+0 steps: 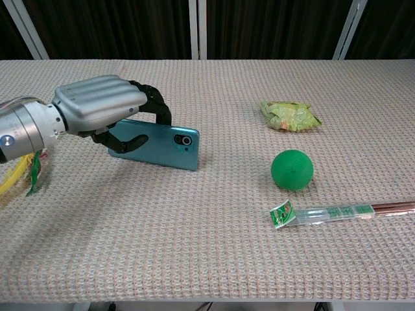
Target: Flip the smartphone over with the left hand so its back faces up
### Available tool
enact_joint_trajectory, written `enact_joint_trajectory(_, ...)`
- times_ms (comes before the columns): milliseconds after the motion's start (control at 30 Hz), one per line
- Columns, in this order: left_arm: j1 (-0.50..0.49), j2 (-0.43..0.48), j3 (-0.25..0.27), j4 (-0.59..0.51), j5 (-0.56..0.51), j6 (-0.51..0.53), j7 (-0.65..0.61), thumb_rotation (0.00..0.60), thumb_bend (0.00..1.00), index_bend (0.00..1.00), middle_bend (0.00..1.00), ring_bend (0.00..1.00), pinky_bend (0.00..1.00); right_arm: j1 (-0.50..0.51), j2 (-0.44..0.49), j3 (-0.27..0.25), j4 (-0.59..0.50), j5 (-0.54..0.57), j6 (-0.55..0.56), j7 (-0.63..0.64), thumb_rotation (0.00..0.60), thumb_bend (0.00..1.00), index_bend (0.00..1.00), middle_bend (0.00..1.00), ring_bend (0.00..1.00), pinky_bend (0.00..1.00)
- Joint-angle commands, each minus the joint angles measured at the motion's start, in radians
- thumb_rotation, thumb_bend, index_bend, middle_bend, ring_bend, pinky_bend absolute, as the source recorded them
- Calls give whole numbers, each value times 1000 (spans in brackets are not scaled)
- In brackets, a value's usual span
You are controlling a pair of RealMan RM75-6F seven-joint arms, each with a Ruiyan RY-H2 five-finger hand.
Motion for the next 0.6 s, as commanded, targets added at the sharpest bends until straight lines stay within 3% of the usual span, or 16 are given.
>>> enact_joint_trajectory(33, -4, -36, -17, 15, -37, 7, 54, 600, 262, 57, 89, 80, 213, -1, 2, 1, 0, 0, 1, 2, 467, 477, 0, 0, 0, 0)
enact_joint_trajectory(167, 23, -65, -38, 46, -38, 101, 62, 600, 159, 45, 49, 57, 211, -5, 5, 1, 0, -2, 9, 4, 467, 477, 0, 0, 0, 0)
enact_joint_trajectory(367, 86, -15, -38, 5, -48, 208, 72, 600, 138, 45, 49, 47, 208, -20, 10, -11, 1, -10, 21, 2, 467, 477, 0, 0, 0, 0)
enact_joint_trajectory(600, 293, 183, 31, -203, -79, 420, 14, 600, 56, 46, 51, 41, 201, -127, 17, -131, 95, 13, -22, -229, 469, 473, 0, 0, 0, 0)
